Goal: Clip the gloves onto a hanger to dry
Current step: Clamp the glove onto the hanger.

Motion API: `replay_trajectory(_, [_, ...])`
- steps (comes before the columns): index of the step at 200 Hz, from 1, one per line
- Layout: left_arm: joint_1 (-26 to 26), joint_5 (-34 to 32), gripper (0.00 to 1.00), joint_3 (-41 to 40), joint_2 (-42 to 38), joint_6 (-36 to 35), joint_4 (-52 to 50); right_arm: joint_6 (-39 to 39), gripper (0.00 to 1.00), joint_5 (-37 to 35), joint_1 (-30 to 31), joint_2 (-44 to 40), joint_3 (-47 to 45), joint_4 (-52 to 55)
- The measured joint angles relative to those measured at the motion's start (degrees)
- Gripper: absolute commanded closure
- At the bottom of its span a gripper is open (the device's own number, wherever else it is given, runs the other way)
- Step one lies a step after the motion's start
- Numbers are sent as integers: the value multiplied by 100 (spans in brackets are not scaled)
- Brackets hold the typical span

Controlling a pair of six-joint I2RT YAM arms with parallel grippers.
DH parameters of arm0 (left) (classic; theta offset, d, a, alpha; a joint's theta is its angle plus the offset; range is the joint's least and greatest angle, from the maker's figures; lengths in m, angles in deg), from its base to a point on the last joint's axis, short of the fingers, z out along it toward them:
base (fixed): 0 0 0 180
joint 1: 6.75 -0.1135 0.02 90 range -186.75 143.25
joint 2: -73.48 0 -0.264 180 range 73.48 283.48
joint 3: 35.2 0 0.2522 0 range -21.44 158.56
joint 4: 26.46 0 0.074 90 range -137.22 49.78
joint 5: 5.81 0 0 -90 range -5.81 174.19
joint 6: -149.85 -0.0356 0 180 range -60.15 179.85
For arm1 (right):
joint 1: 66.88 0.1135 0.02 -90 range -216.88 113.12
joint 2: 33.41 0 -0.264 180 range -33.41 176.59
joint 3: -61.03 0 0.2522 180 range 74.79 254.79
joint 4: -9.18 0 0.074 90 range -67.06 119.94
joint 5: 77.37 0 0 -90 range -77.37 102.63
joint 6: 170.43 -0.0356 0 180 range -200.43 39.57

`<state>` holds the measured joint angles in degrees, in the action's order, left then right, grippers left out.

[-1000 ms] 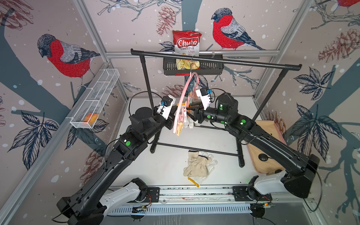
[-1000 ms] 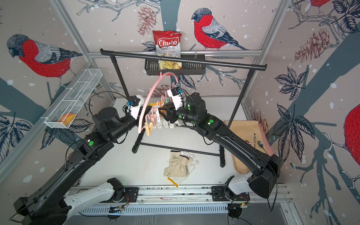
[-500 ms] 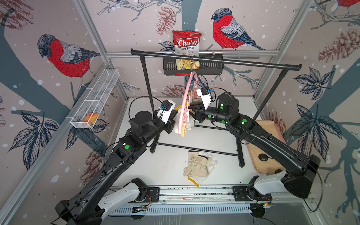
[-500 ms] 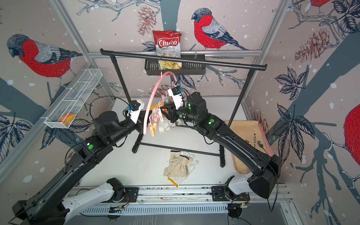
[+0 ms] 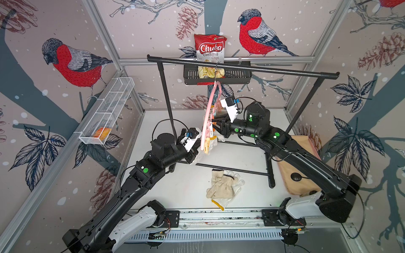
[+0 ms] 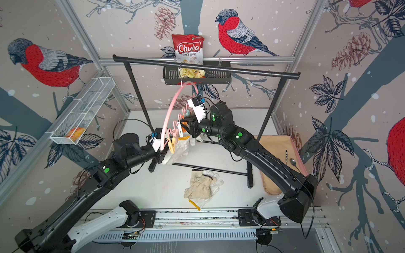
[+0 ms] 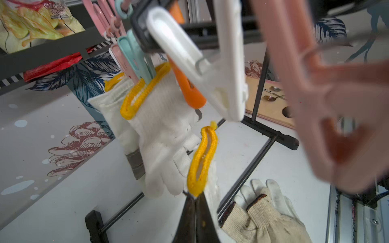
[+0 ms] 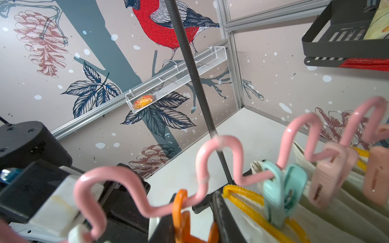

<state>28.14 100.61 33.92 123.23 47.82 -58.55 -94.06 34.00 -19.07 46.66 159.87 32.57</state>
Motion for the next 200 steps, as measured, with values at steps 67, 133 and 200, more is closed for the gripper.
replay_trajectory(67, [-538, 1016, 100, -186, 153, 2, 857, 46, 75, 258, -39, -90, -17, 87])
replay_trajectory(133, [-599, 2090, 100, -28, 603, -42, 1198, 170, 75, 461, -140, -129, -37, 92])
replay_trajectory(200, [-603, 2280, 100, 275, 887, -114, 1379, 173, 75, 614, -175, -133, -90, 31])
